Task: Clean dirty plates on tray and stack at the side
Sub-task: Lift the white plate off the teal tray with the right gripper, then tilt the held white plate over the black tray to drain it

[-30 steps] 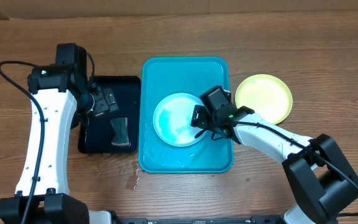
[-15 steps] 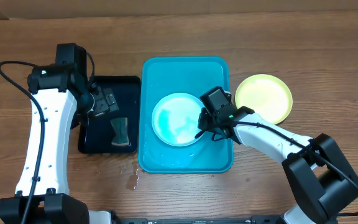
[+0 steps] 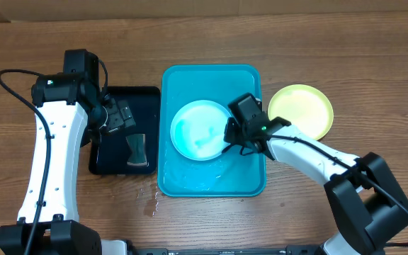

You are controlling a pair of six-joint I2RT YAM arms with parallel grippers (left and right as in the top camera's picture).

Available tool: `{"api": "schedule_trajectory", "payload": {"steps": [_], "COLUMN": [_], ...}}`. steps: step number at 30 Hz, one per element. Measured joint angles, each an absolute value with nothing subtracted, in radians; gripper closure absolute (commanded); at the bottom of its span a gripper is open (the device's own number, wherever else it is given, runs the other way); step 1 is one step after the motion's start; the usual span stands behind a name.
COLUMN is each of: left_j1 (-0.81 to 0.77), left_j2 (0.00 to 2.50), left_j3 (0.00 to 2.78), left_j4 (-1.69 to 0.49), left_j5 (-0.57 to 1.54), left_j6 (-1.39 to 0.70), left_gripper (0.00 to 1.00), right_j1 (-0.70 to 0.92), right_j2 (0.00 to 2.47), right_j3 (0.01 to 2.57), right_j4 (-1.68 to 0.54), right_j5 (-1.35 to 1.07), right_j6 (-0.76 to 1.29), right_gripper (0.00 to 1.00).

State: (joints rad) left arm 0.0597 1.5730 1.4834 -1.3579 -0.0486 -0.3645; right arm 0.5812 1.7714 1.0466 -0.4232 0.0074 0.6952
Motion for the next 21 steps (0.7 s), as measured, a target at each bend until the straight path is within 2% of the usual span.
{"api": "schedule_trajectory", "payload": {"steps": [8,21], "left_j1": [0.060,0.060], "left_j2": [1.573,1.573], "left_j3": [1.483,1.483], "left_j4": [-1.357,-1.357], "left_j5": [-0.049,-0.049], "left_j6": [-0.364,-0.364], "left_gripper": [0.00,0.00], "right_j1": [0.629,0.896], "right_j2": [1.744,1.755], "right_j3": [1.234,1.244], "right_j4": [-0.455,-0.313], "right_j5": [0.060,0.342], "right_j6": [0.685,0.669], "right_gripper": [0.96,0.96]}}
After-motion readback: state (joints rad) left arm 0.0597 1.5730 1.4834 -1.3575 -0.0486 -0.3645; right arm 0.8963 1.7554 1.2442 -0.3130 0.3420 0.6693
